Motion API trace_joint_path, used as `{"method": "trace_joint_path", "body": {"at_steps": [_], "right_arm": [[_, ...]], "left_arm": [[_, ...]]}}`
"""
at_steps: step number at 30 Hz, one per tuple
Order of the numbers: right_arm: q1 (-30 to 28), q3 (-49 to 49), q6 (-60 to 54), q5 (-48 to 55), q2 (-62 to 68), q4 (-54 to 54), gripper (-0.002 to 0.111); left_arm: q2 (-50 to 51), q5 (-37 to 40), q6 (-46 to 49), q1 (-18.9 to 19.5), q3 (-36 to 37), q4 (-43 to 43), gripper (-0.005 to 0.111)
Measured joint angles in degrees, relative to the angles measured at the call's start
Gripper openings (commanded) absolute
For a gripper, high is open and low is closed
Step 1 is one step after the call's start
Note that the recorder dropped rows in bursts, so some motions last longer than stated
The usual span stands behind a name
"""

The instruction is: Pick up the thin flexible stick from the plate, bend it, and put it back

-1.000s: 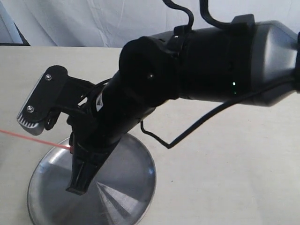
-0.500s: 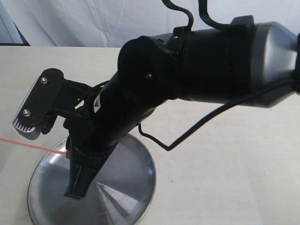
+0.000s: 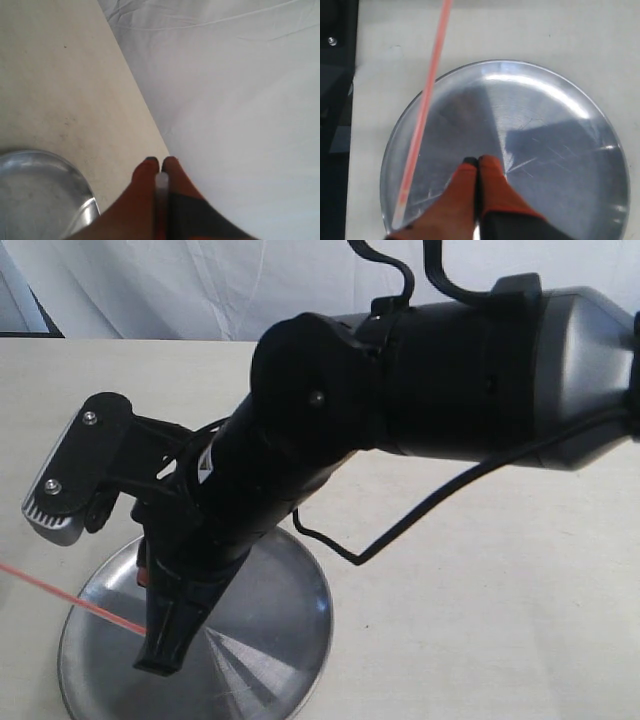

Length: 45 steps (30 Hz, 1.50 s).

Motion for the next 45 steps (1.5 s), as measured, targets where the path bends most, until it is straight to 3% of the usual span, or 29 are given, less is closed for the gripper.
{"method": "trace_joint_path", "body": {"at_steps": [5, 7, 20, 22, 24, 25, 27, 35, 45], "right_arm": [[0.00, 0.00, 0.00, -0.20, -0.45, 0.22, 0.043], [0.00, 0.00, 0.00, -0.20, -0.98, 0.77, 0.052], [4.29, 0.00, -1.59, -1.70, 0.13, 5.70, 0.054], [4.76, 0.00, -1.69, -2.20, 0.92, 5.96, 0.053], [4.85, 0.00, -1.69, -2.55, 1.76, 6.08, 0.040], [4.85, 0.00, -1.69, -2.76, 1.86, 6.08, 0.020], [4.85, 0.00, -1.69, -2.89, 2.23, 6.08, 0.000], [4.85, 0.11, 3.19, -4.19, 0.84, 3.37, 0.000], [4.85, 0.11, 19.46, -3.33, -2.95, -13.31, 0.000]], "left_arm": [[0.00, 0.00, 0.00, 0.00, 0.00, 1.70, 0.000], [0.00, 0.00, 0.00, 0.00, 0.00, 1.81, 0.000], [0.04, -3.29, 0.00, 0.00, 0.00, 4.36, 0.000], [0.04, -3.71, 0.00, 0.00, 0.00, 4.36, 0.000], [0.13, -4.62, 0.00, 0.00, 0.00, 4.36, 0.000], [0.13, -5.22, 0.00, 0.00, 0.00, 4.36, 0.000], [0.13, -6.94, 0.00, 0.00, 0.00, 4.36, 0.000], [0.85, -8.88, -0.44, 0.00, -2.36, 10.99, 0.000], [16.46, -17.79, -8.50, 0.00, -10.33, 24.57, 0.000]]}}
